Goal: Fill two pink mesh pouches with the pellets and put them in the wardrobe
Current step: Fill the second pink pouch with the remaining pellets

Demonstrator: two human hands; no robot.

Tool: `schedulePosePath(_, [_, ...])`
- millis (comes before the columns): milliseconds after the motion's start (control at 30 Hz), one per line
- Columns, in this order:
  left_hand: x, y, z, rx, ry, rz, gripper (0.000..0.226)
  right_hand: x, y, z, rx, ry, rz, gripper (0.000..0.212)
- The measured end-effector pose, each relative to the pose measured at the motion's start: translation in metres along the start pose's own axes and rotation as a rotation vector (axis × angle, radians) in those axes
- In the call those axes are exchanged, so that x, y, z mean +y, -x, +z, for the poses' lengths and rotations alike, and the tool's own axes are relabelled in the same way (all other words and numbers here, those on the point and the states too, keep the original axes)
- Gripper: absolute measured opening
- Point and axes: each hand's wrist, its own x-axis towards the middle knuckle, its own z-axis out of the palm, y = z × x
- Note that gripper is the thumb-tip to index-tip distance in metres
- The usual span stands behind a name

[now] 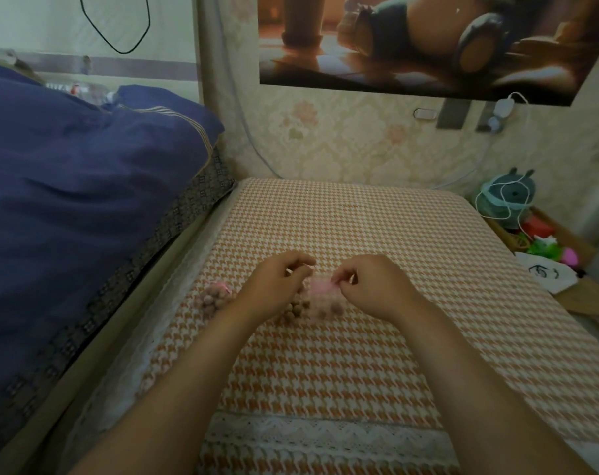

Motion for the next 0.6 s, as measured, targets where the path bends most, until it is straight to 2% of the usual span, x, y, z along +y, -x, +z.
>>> schedulePosePath(167, [-0.018, -0.005, 0.001, -0.052, -0.469, 0.021, 0.022, 0.018, 0.002, -0.002, -0.002, -0.003, 0.041, 0.021])
schedulePosePath(433, [-0.026, -0.016, 0.024, -0.175, -0.719, 0.091, 0.019, 0.024, -0.002, 0.004, -0.025, -0.021, 0.057, 0.019])
schedulePosePath(533, [-0.027, -0.018, 0.026, -0.168, -0.750, 0.069, 0.021, 0.025, -0.003, 0.004, -0.033, -0.028, 0.055, 0.020])
schedulePosePath(600, [-0.028, -0.020, 0.024, -0.132, -0.687, 0.041, 0.022, 0.025, -0.003, 0.004, -0.032, -0.027, 0.054, 0.021])
